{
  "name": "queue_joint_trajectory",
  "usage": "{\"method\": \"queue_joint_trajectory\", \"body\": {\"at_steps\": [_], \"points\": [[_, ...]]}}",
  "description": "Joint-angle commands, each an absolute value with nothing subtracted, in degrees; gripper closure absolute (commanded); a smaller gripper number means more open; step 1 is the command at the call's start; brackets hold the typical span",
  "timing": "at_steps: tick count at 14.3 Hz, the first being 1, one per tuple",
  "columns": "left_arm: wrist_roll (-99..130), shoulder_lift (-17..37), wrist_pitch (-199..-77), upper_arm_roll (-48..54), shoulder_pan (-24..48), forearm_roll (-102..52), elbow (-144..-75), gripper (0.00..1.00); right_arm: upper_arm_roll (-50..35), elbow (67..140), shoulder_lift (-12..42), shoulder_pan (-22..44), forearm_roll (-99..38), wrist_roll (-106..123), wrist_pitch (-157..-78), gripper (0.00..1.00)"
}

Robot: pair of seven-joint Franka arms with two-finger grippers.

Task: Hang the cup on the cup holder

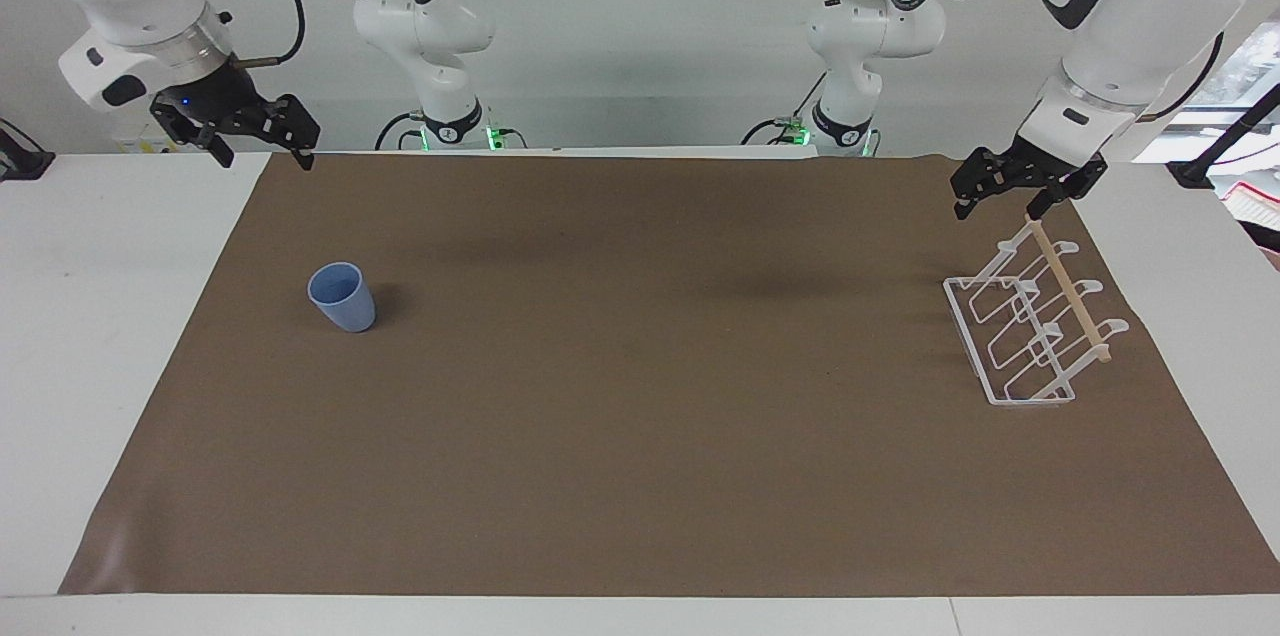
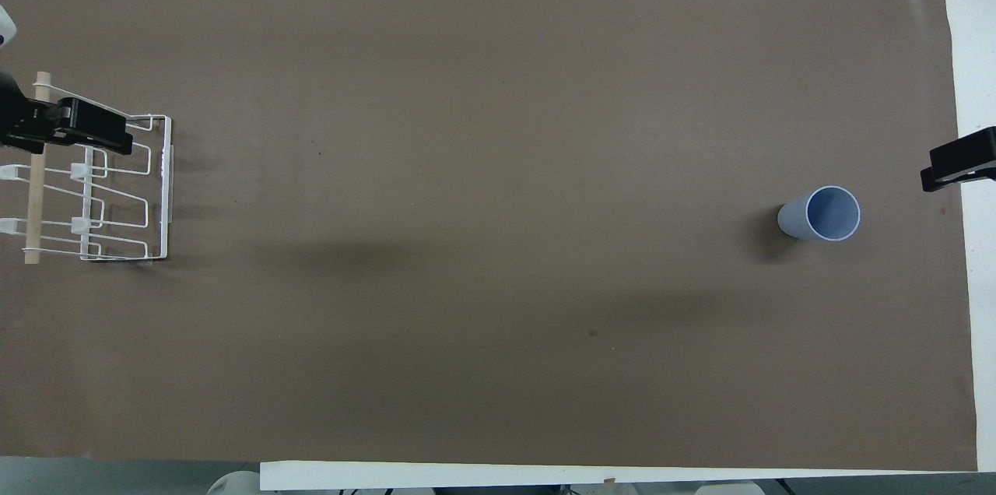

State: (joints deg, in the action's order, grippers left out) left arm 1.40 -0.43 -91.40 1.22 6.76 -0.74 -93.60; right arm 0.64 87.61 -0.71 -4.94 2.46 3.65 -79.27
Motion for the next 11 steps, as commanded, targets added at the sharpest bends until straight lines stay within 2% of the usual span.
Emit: {"method": "queue_joint_trajectory", "body": {"at_steps": [1,11], "points": [[0.88,-0.79,-91.67,1.23,6.59,-0.09,-94.13,0.00,0.44,87.01,-0.26,-5.54,1.49,4.75,-79.63,0.00],[0.88,-0.79,-91.67,1.23,6.59,-0.09,-94.13,0.00,0.44,87.63,-1.14,-6.42,1.49,6.14,-79.28,0.00]]}}
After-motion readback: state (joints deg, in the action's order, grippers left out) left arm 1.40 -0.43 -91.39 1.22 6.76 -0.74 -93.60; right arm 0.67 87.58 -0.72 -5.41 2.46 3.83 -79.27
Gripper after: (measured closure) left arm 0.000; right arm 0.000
